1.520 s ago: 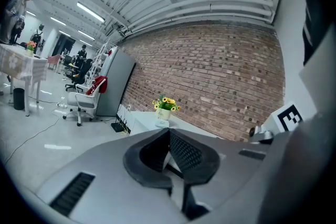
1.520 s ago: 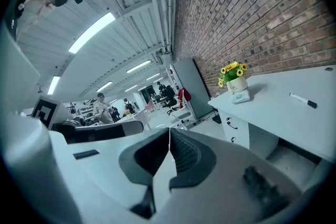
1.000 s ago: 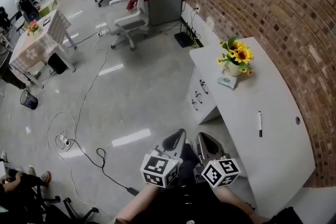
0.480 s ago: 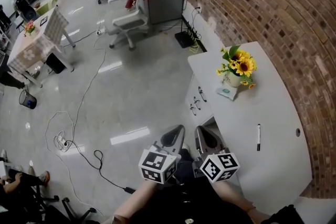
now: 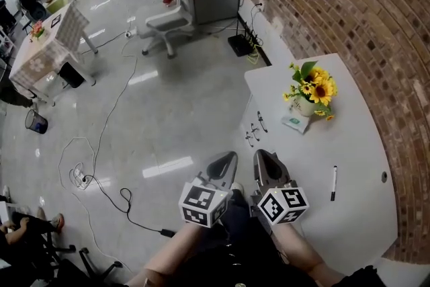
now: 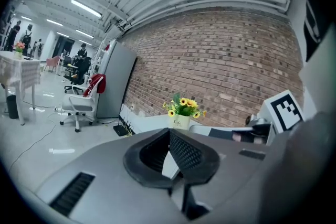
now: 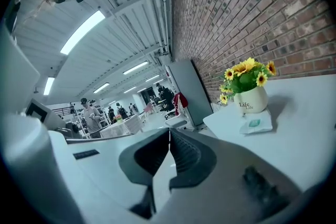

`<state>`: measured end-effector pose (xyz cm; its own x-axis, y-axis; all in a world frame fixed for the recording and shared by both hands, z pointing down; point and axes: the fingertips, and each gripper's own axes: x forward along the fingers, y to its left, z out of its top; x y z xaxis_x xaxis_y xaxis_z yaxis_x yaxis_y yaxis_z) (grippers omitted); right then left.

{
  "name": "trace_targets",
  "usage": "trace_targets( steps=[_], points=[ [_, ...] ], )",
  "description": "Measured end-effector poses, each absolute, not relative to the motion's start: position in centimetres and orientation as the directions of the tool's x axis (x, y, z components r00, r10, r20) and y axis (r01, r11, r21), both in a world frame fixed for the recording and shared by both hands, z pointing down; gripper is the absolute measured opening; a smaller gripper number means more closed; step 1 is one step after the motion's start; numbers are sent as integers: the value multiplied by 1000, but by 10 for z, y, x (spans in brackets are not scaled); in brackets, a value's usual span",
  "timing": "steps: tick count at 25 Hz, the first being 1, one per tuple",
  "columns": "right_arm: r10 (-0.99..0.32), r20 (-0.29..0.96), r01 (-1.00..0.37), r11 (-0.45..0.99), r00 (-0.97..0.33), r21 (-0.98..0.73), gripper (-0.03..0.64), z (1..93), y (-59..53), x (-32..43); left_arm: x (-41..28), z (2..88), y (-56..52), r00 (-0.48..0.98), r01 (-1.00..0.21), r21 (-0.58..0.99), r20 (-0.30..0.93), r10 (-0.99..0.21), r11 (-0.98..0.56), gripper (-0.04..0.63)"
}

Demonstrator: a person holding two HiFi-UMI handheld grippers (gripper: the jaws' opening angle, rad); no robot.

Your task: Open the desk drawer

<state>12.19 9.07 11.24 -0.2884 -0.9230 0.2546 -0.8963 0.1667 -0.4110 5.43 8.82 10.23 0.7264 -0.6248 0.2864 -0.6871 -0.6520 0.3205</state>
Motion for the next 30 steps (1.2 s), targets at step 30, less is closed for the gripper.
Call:
trace_targets(
  steps=[30],
  points=[
    [-872, 428, -931, 79, -237, -356, 14, 357, -28, 133, 83, 356, -52, 702, -711, 423, 396, -592, -561, 9]
  ],
)
